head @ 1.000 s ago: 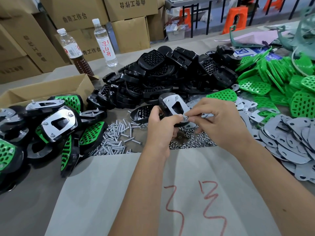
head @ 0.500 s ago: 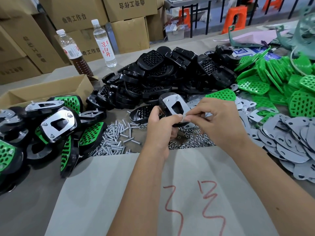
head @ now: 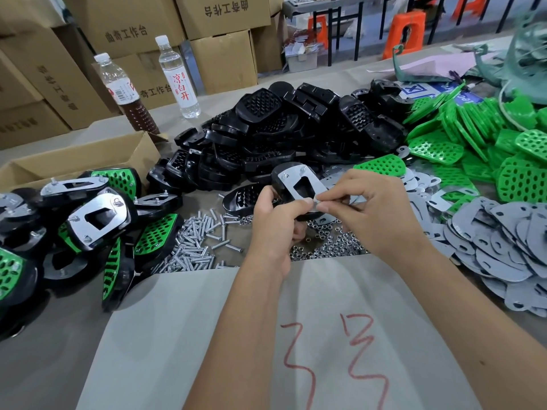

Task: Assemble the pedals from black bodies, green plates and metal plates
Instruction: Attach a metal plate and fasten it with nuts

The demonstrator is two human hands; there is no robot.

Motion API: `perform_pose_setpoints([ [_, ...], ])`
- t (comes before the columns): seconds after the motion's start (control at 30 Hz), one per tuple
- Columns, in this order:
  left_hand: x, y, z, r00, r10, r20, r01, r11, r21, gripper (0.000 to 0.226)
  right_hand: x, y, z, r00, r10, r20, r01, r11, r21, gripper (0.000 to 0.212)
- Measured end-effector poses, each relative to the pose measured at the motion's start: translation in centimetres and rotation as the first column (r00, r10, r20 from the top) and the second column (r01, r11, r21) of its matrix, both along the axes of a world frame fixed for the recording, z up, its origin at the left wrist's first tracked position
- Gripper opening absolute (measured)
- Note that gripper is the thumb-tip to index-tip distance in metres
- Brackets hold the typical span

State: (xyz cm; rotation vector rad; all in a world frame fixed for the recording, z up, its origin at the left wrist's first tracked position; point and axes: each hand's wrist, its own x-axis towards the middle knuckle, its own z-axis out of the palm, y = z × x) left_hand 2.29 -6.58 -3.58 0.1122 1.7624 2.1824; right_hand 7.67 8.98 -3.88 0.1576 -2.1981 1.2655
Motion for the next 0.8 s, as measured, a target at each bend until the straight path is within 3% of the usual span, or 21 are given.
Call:
perform_pose_setpoints([
  [0.13,0.0,-0.03,-0.05,1.0,-0.002,0.002,0.002,1.0,0.021,0.025,0.03,-0.07,0.26,1.0,0.025,0.016,-0.024,0.998,-0.061,0.006],
  [0.27,-0.17,-0.05,-0.18,1.0,0.013,0.013,-0.013,1.0,0.028,0.023,0.2,-0.11,0.21,0.992,0.119,0.048,-0.114,0.989,-0.093,0.02],
  [0.37,-0.1,0.03,-0.2,1.0,0.018,-0.003,-0.018,1.0,0.022,0.028,0.18,-0.04,0.15,0.995,0.076,0.061,-0.069,0.992,-0.105,0.019],
  [0.53,0.0,0.14,-0.24,1.0,0.01,-0.018,-0.009,1.0,0.013,0.03,0.25,-0.21,0.31,0.999,-0.029,0.02,0.03,0.999,-0.045,0.009],
  [0.8,-0.21,0.1,-0.31,0.999,0.027,0.022,-0.028,0.998,0.054,0.033,0.15,-0.16,0.18,1.0,-0.01,-0.001,0.01,0.999,0.051,0.013],
])
